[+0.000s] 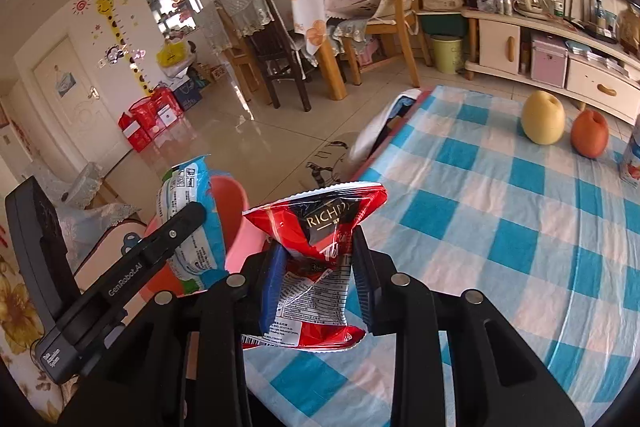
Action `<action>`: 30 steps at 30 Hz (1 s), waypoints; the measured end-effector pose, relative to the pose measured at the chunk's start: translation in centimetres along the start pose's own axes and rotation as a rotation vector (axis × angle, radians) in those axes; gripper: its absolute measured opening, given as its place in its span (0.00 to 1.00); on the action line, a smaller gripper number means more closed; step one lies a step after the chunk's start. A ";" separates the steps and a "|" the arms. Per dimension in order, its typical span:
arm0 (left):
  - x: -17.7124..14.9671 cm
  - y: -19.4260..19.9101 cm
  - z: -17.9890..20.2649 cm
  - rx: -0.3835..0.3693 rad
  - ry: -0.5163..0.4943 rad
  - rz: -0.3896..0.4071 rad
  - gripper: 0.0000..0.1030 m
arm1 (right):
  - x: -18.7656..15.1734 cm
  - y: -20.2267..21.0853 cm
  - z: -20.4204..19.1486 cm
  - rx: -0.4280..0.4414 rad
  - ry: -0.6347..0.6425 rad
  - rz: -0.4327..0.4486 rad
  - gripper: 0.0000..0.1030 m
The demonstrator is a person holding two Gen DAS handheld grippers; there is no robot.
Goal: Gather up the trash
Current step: 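Carry the green packet and red wrapper to the pink bucket and release both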
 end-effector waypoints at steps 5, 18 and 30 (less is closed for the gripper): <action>1.0 -0.7 -2.7 0.061 0.083 0.012 0.36 | 1.2 -3.7 -3.0 0.058 0.040 -0.033 0.32; 2.6 -3.9 -10.3 0.187 0.331 -0.068 0.39 | 3.0 -13.0 -8.0 0.145 0.124 -0.110 0.32; 2.1 -4.6 -11.5 0.243 0.364 -0.083 0.63 | 2.7 -15.3 -6.1 0.138 0.042 -0.129 0.58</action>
Point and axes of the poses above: each gripper's, at about its wrist camera, not at the fingertips, and y roughly against the way its jaws point, z to its right, x to its top, the point moved 1 cm from there along -y, roughly the way its jaws point, and after that the axes turned 13 degrees about x, right-handed, at the moved point
